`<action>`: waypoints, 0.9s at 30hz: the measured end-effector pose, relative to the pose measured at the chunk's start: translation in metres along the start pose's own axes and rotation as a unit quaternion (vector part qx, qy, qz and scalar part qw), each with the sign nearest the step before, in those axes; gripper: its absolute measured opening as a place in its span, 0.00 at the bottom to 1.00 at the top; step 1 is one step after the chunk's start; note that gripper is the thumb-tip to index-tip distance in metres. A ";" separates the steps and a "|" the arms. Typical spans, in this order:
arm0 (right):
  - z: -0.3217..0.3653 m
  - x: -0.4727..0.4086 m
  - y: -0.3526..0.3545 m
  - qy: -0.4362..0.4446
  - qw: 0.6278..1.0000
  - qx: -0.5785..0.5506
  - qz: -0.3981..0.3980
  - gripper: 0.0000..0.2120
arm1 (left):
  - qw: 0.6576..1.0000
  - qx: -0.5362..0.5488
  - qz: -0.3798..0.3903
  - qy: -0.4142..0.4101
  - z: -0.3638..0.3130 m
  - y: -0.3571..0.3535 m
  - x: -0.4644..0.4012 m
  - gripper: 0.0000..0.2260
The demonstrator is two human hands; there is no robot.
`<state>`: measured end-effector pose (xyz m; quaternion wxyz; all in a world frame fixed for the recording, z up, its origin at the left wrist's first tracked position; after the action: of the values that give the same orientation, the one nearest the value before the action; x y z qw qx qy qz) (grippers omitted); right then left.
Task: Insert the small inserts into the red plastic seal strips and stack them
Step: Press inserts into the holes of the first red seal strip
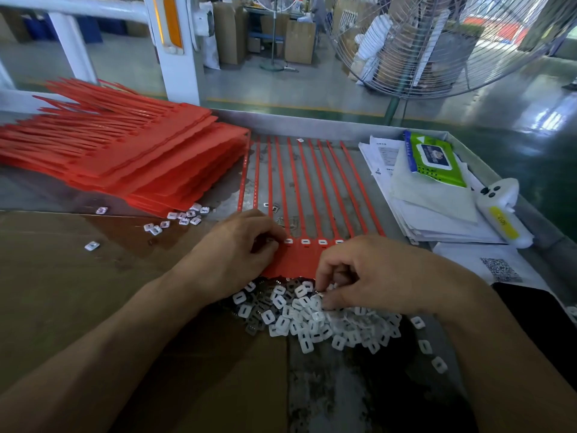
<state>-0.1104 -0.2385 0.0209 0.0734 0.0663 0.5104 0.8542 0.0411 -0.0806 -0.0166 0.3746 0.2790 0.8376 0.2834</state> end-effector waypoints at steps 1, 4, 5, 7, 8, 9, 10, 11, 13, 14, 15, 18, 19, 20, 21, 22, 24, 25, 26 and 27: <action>0.000 -0.001 -0.001 0.000 1.000 0.003 0.001 0.08 | 1.000 0.000 0.000 0.001 0.000 0.000 0.000 0.09; 0.000 -0.001 -0.002 0.002 1.000 0.007 0.000 0.06 | 1.000 0.000 0.002 0.001 -0.001 0.000 0.001 0.09; 0.001 0.000 -0.002 0.006 1.000 0.006 -0.003 0.05 | 1.000 0.001 0.003 0.002 -0.001 0.000 0.001 0.09; 0.001 -0.001 0.000 0.014 1.000 -0.008 -0.022 0.02 | 1.000 0.002 0.006 0.004 -0.001 0.000 0.001 0.09; 0.000 -0.001 0.001 0.015 0.999 -0.020 -0.038 0.02 | 1.000 0.001 0.008 0.006 -0.001 0.000 0.001 0.09; -0.001 -0.002 0.003 0.009 0.997 -0.039 -0.059 0.03 | 1.000 0.000 0.009 0.008 -0.001 0.000 0.000 0.09; -0.004 -0.003 0.006 -0.005 0.994 -0.066 -0.084 0.03 | 1.000 -0.001 0.011 0.009 0.000 0.000 0.000 0.09; -0.007 -0.003 0.008 -0.026 0.988 -0.103 -0.110 0.03 | 1.000 -0.002 0.012 0.010 0.001 0.000 0.000 0.09; -0.017 -0.004 0.014 -0.078 0.969 -0.175 -0.156 0.05 | 1.000 -0.004 0.018 0.008 0.002 0.000 0.001 0.09; -0.022 -0.003 0.016 -0.105 0.959 -0.198 -0.173 0.06 | 1.000 -0.004 0.019 0.008 0.002 0.000 0.001 0.09; -0.026 -0.003 0.018 -0.129 0.950 -0.216 -0.186 0.06 | 1.000 -0.003 0.019 0.008 0.002 0.000 0.001 0.09; -0.037 -0.002 0.021 -0.187 0.926 -0.251 -0.211 0.05 | 1.000 -0.006 0.019 0.010 0.002 -0.001 0.000 0.09; -0.041 -0.002 0.022 -0.202 0.920 -0.253 -0.220 0.04 | 1.000 -0.008 0.019 0.009 0.002 -0.001 0.000 0.09; -0.045 -0.002 0.023 -0.214 0.915 -0.253 -0.231 0.04 | 1.000 -0.009 0.019 0.009 0.002 -0.001 0.000 0.09; -0.048 -0.002 0.024 -0.225 0.910 -0.248 -0.243 0.04 | 1.000 -0.008 0.018 0.009 0.002 -0.001 0.000 0.09; -0.052 -0.001 0.026 -0.234 0.907 -0.240 -0.255 0.04 | 1.000 -0.007 0.018 0.008 0.002 -0.001 0.000 0.09; -0.059 -0.001 0.029 -0.247 0.905 -0.210 -0.276 0.05 | 1.000 -0.004 0.021 0.008 0.002 -0.001 0.000 0.09; -0.062 0.000 0.030 -0.251 0.906 -0.188 -0.286 0.05 | 1.000 -0.003 0.023 0.009 0.001 -0.001 0.000 0.09; -0.065 0.000 0.031 -0.254 0.907 -0.161 -0.294 0.06 | 1.000 -0.003 0.024 0.009 0.001 -0.001 0.000 0.09; -0.068 0.001 0.033 -0.258 0.908 -0.138 -0.299 0.06 | 1.000 -0.003 0.023 0.008 0.001 -0.001 -0.001 0.09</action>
<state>-0.1257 -0.3118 0.0179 0.4631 0.1173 0.3463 0.8073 0.0423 -0.0812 -0.0177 0.3616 0.2951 0.8331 0.2969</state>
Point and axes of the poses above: each hand's wrist, its own x-axis away from the middle knuckle, its own y-axis out of the back of the hand, z = x × y, the point moved 3 cm from there along -x, towards the middle knuckle, and after that the axes turned 15 degrees about -z, right-handed, at the moved point
